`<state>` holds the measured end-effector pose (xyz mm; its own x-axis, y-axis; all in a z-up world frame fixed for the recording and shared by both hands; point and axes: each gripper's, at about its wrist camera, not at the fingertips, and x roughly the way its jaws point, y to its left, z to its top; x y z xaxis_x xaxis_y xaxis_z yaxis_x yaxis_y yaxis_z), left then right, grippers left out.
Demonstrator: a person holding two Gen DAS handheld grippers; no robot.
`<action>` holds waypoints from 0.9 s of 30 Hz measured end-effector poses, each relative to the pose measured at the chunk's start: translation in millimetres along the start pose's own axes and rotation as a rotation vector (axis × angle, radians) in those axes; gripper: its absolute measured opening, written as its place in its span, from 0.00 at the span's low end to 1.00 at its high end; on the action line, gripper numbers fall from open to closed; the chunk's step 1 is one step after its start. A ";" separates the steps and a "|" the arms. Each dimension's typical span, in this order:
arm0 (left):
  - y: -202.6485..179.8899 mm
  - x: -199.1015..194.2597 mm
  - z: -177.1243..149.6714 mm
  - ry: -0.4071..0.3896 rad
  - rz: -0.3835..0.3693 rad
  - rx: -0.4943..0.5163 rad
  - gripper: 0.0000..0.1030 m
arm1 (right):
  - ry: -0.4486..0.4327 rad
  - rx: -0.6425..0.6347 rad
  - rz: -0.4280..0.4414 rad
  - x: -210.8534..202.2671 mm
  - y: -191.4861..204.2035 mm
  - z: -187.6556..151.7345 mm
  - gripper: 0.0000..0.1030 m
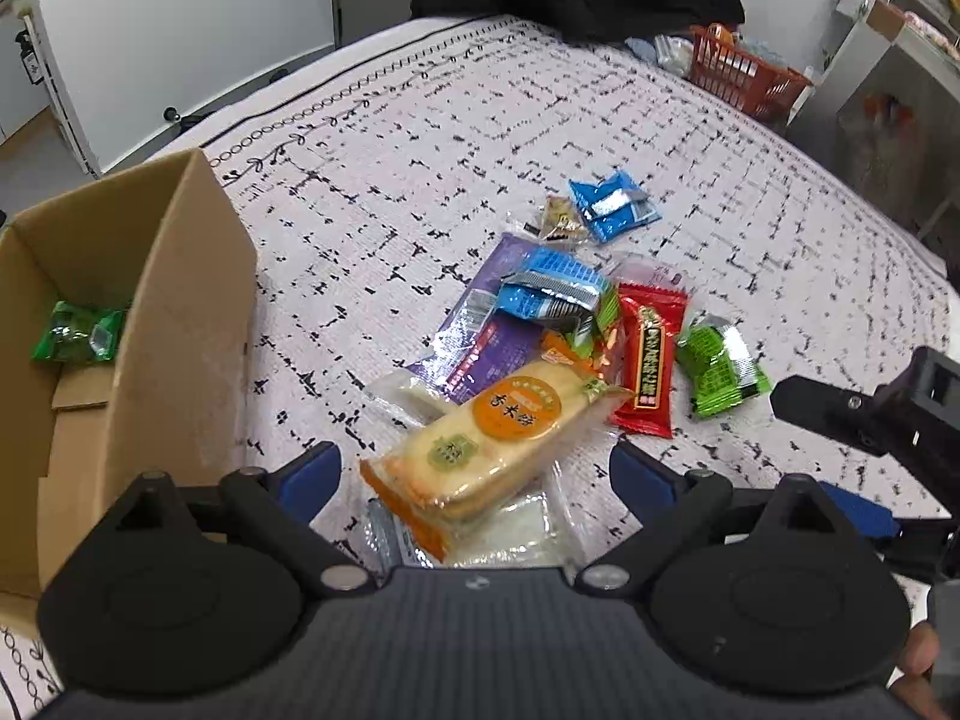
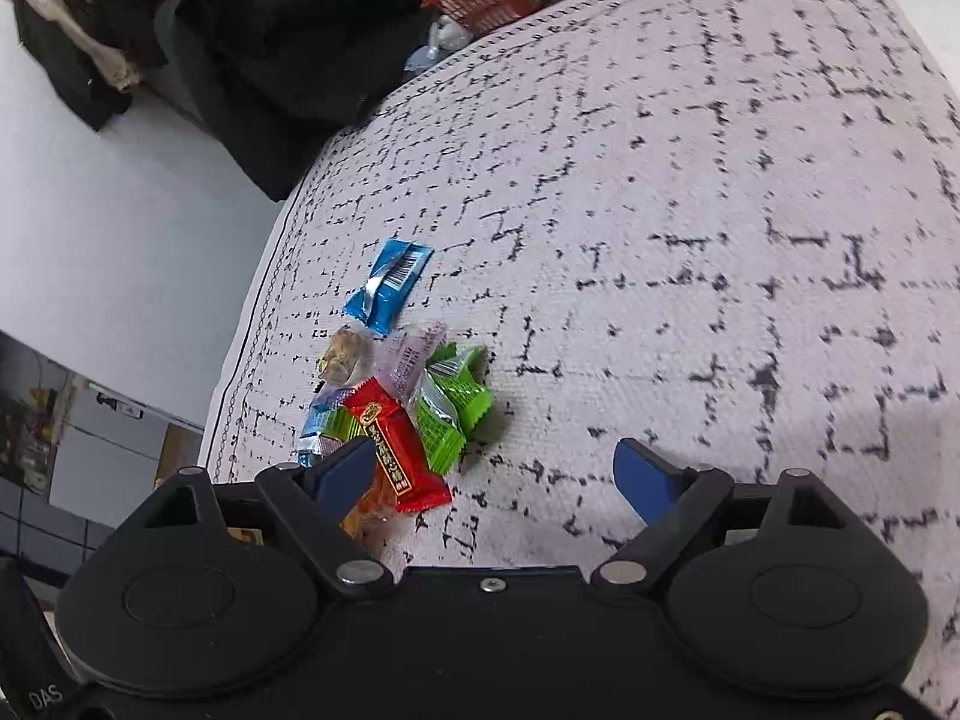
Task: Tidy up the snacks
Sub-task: 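Grasp the orange-labelled bread packet with the left gripper while the right grasps a green-striped packet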
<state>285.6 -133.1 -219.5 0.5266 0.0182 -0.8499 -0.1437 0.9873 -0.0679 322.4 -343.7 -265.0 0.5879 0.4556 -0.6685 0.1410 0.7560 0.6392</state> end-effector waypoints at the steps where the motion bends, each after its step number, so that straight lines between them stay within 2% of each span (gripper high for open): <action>1: -0.6 3.3 0.3 0.002 0.000 0.004 0.92 | -0.004 -0.012 -0.002 2.0 1.8 0.8 0.84; 5: -0.4 15.6 3.0 0.018 -0.008 0.005 0.83 | -0.019 -0.050 -0.007 7.4 6.6 4.1 0.77; 10: 3.2 23.9 7.6 0.044 -0.034 -0.041 0.52 | -0.036 -0.072 -0.012 14.4 11.9 8.4 0.74; 13: 1.1 20.8 9.5 0.030 -0.030 -0.040 0.43 | -0.043 -0.099 -0.025 19.3 16.9 8.9 0.69; 16: 2.7 15.9 11.0 0.021 -0.045 -0.053 0.40 | -0.045 -0.124 -0.029 22.8 21.4 8.6 0.60; 18: 4.3 10.6 11.8 0.011 -0.056 -0.058 0.40 | -0.042 -0.142 -0.034 25.7 24.2 7.7 0.50; 19: 5.3 7.7 12.3 0.006 -0.064 -0.061 0.40 | -0.035 -0.149 -0.037 27.1 24.9 7.0 0.38; 20: 7.0 3.8 13.2 0.000 -0.072 -0.065 0.40 | -0.026 -0.148 -0.033 28.2 24.6 6.6 0.34; 27: 17.0 -25.3 19.6 -0.037 -0.114 -0.064 0.40 | -0.030 -0.093 -0.002 14.0 21.4 3.6 0.31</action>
<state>286.2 -113.7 -188.8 0.5731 -0.0862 -0.8149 -0.1339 0.9712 -0.1969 336.6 -322.8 -259.4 0.6118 0.4409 -0.6568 0.0681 0.7979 0.5990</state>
